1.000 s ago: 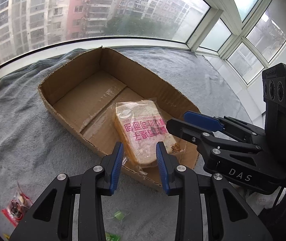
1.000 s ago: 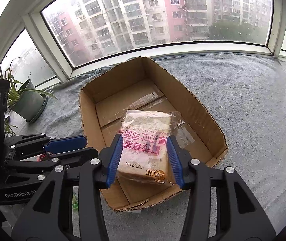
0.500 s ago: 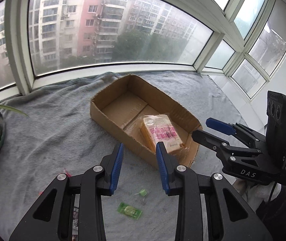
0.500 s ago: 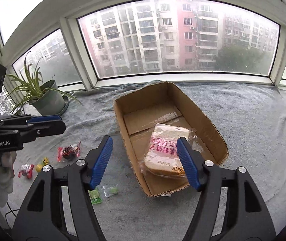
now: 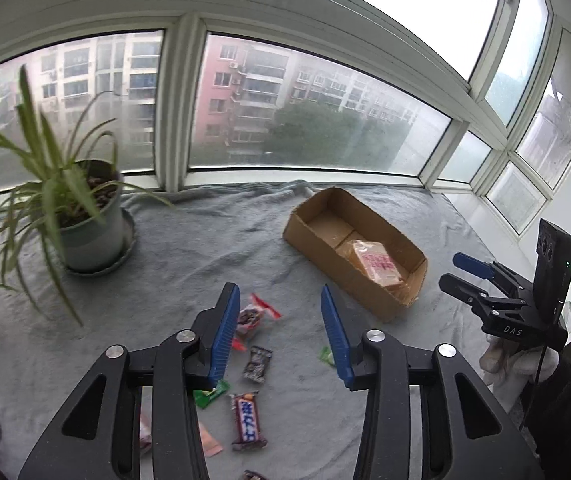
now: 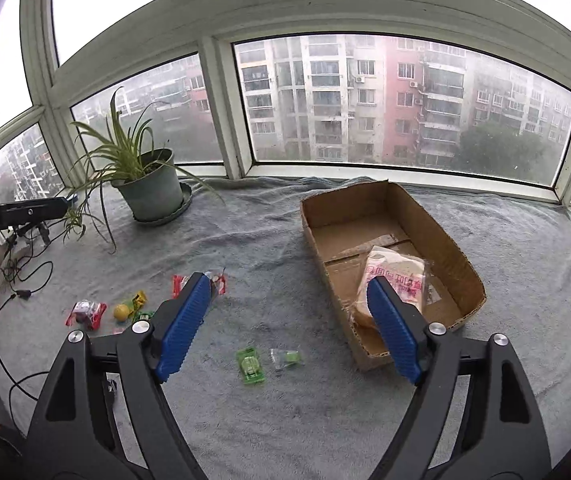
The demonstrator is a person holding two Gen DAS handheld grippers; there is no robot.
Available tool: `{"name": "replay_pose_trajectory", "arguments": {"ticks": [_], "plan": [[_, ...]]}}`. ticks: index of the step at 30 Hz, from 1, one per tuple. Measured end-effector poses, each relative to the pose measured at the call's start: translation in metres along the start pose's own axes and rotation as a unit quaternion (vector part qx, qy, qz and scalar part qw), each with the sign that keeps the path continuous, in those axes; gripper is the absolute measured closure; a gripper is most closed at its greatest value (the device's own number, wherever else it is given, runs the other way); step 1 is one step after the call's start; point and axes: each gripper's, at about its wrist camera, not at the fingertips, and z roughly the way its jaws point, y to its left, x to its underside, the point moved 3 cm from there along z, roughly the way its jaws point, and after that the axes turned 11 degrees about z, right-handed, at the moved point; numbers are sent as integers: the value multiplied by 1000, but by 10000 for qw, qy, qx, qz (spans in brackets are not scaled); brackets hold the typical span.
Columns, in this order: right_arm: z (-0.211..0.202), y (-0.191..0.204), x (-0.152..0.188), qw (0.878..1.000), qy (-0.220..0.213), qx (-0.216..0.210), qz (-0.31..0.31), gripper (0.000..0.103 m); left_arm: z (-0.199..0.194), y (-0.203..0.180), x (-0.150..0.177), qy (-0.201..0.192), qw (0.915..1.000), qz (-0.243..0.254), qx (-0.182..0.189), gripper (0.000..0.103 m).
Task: Organize snacks
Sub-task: 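Grasp the red-wrapped candy bag with the left tool while the right tool grasps a green candy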
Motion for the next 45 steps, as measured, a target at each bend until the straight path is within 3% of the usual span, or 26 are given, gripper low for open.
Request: {"name": "replay_pose_trajectory", "arguments": {"ticks": [5,13,19,22,27,30,37,39,45], "plan": [[10,22,22,9993,254,-5,-257,20,-17,32,42,207,9982,-179,-535,59],[33,46,58,9960,638,163,-608,20,-13,68,114,678,9909,-690,-932,59],[54,45,86,9936,945,230,-578,20,-10,78,154,828,9860,-999,-1043,44],[65,43,95,9922,1116,238,-496,20,-3,80,165,928,9835,-1026,-1167,35],[84,38,104,9892,1322,358,-515,21,8,85,175,1011,9811,-1189,-1140,34],[97,35,107,9872,1475,358,-484,32,15,86,179,1066,9801,-1189,-1177,34],[117,34,110,9836,1664,420,-554,36,35,92,186,1244,9771,-1169,-1268,31],[122,34,110,9824,1713,444,-593,43,40,95,187,1292,9759,-1212,-1274,31],[134,32,110,9804,1803,490,-626,44,51,97,189,1327,9751,-1264,-1251,29]]}}
